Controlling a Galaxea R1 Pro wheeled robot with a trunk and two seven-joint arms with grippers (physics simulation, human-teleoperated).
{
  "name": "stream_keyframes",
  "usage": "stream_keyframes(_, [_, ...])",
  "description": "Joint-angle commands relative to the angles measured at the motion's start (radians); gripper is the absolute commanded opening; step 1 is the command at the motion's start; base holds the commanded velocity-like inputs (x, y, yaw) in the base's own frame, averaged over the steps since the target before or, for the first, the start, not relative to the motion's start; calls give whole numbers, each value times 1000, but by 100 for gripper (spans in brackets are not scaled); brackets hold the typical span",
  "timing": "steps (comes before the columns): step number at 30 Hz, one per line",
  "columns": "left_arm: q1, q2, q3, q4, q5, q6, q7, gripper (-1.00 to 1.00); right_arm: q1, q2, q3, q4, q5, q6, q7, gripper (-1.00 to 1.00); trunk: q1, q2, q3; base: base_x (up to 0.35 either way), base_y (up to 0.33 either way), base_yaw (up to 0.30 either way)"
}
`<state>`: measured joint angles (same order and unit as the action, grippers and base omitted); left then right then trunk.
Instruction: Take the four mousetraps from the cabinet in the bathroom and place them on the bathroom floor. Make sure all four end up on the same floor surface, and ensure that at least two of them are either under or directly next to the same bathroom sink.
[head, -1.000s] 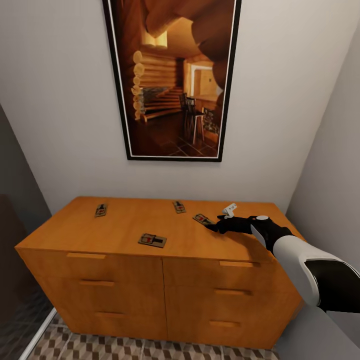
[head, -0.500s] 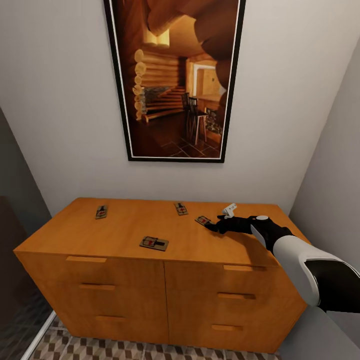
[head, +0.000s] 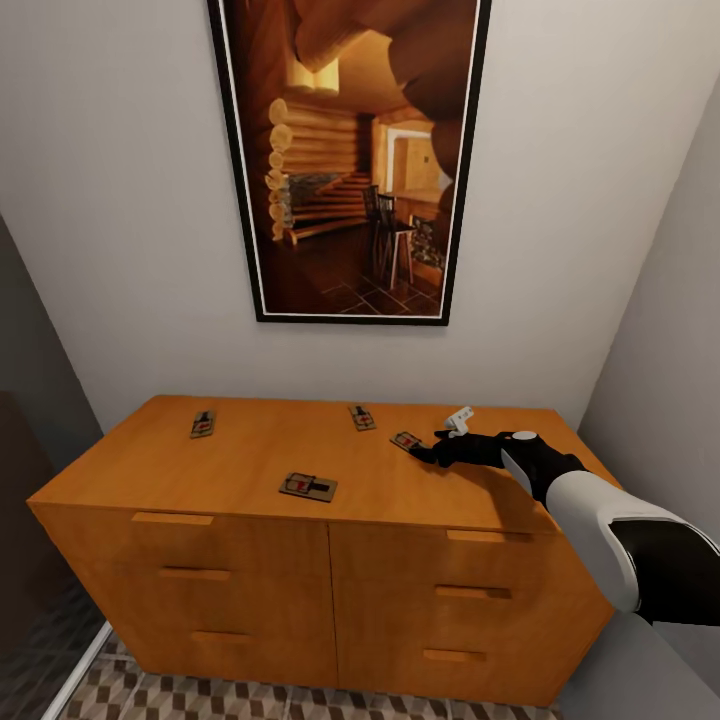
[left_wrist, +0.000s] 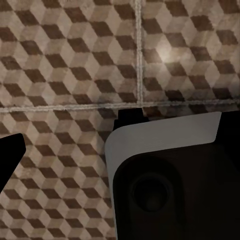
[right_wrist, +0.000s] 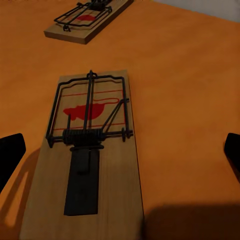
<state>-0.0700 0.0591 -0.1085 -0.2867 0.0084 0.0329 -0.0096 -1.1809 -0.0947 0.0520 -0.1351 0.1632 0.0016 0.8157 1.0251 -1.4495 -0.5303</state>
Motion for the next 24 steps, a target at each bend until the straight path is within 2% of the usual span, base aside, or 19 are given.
stream_keyframes(1, [0,1,-5,-2,1,4,-1,100,0,0,5,-1,1,0,2,100,0,-1,-1,0,0,0])
stream_keyframes(24, [0,1,-5,0,1,3,-1,100,0,0,6,-1,2,0,0,100,0,-1,-1,0,0,0])
